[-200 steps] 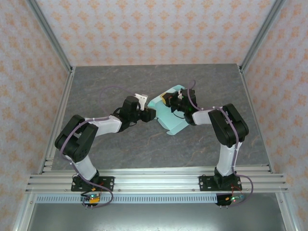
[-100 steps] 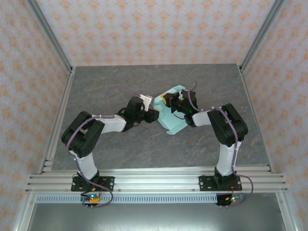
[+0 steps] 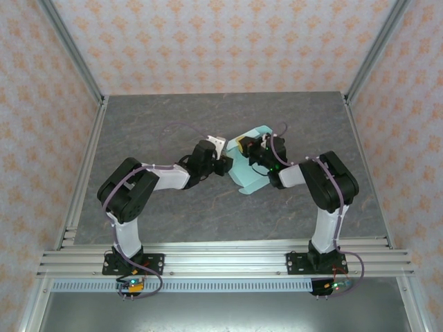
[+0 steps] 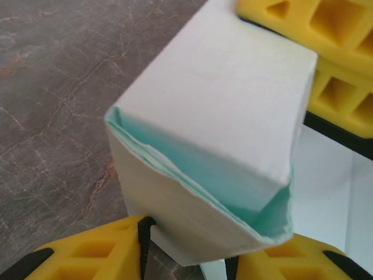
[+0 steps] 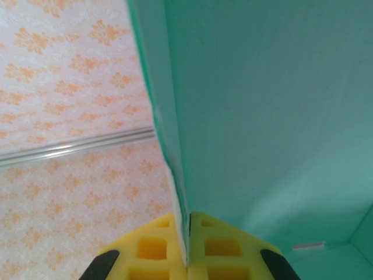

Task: Fold the paper box

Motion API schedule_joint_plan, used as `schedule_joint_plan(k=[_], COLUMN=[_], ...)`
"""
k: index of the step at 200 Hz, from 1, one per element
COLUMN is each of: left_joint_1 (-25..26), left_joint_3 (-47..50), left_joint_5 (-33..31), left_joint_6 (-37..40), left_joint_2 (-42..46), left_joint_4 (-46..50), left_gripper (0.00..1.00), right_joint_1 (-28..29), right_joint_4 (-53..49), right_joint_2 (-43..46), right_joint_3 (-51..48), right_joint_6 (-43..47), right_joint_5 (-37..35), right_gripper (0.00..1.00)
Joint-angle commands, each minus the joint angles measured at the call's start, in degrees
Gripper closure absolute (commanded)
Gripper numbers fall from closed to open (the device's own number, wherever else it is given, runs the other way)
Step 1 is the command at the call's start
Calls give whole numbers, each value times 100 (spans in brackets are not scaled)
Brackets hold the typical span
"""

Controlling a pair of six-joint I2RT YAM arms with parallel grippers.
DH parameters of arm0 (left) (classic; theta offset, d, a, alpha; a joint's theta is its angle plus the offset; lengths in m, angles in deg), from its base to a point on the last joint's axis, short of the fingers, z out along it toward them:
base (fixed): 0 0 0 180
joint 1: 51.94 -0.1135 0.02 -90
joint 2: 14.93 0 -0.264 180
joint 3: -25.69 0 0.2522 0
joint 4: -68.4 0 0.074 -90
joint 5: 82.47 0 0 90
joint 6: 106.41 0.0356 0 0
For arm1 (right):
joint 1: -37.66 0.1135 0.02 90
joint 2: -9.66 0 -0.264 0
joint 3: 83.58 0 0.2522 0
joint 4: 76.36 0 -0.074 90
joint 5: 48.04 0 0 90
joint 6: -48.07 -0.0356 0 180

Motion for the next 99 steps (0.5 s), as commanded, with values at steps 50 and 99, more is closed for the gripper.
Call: schedule_joint_plan(k=[50,99], left_joint_1=[462,625], left_joint_3=[-554,-652], left_joint_5=[-790,-1235], left_joint_6=[-109,-317], left_joint_2=[-492,-588], left_joint_4=[-371,-404], left_gripper=[64,80], right_joint_1=[144,249], right_joint_4=[-368,-519], right_joint_2=[578,691], right_joint_3=[-443,-719], right_joint_6=[-121,120], right_joint_5=[-789,-995], right_gripper=[100,100])
